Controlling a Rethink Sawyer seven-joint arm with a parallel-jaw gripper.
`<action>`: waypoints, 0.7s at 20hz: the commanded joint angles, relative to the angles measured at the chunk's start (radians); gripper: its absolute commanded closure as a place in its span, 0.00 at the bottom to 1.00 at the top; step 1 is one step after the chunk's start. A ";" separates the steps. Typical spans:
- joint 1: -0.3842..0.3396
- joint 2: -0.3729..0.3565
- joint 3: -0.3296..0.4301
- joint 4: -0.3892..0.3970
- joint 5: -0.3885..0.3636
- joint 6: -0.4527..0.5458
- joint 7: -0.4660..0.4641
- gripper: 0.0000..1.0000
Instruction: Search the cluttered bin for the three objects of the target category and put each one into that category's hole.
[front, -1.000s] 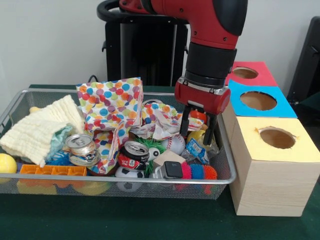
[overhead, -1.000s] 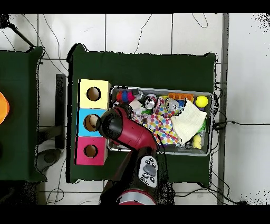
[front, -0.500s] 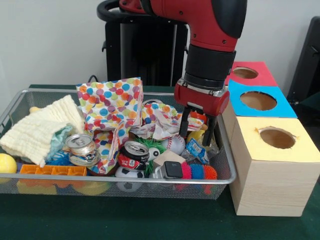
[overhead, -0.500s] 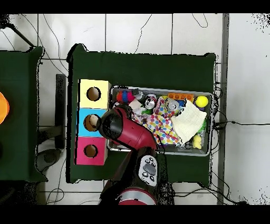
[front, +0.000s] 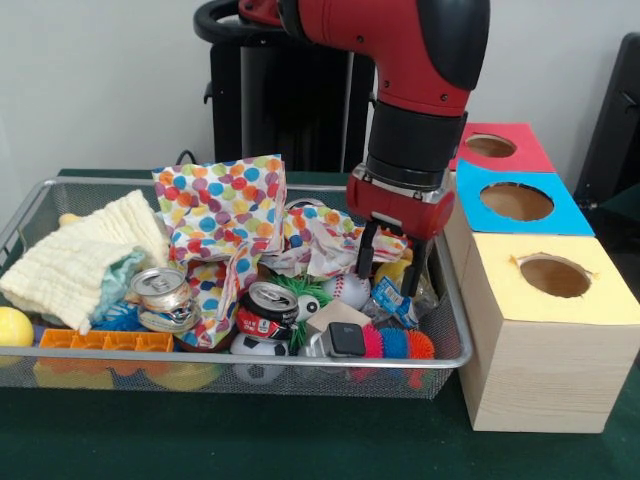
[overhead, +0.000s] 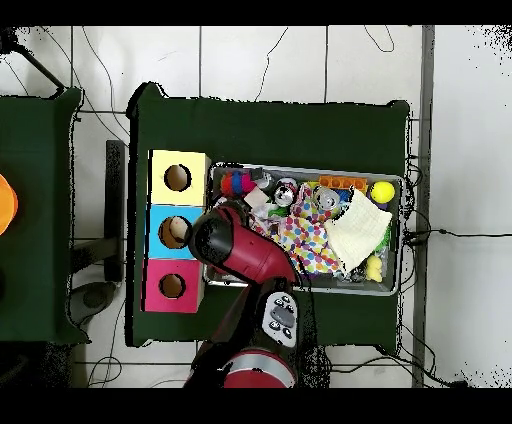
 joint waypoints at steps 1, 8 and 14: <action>-0.003 0.038 0.057 0.028 0.001 0.017 0.190 0.00; 0.005 0.038 0.058 0.044 0.000 0.037 0.190 0.00; 0.017 0.028 0.065 0.073 0.005 0.035 0.206 0.00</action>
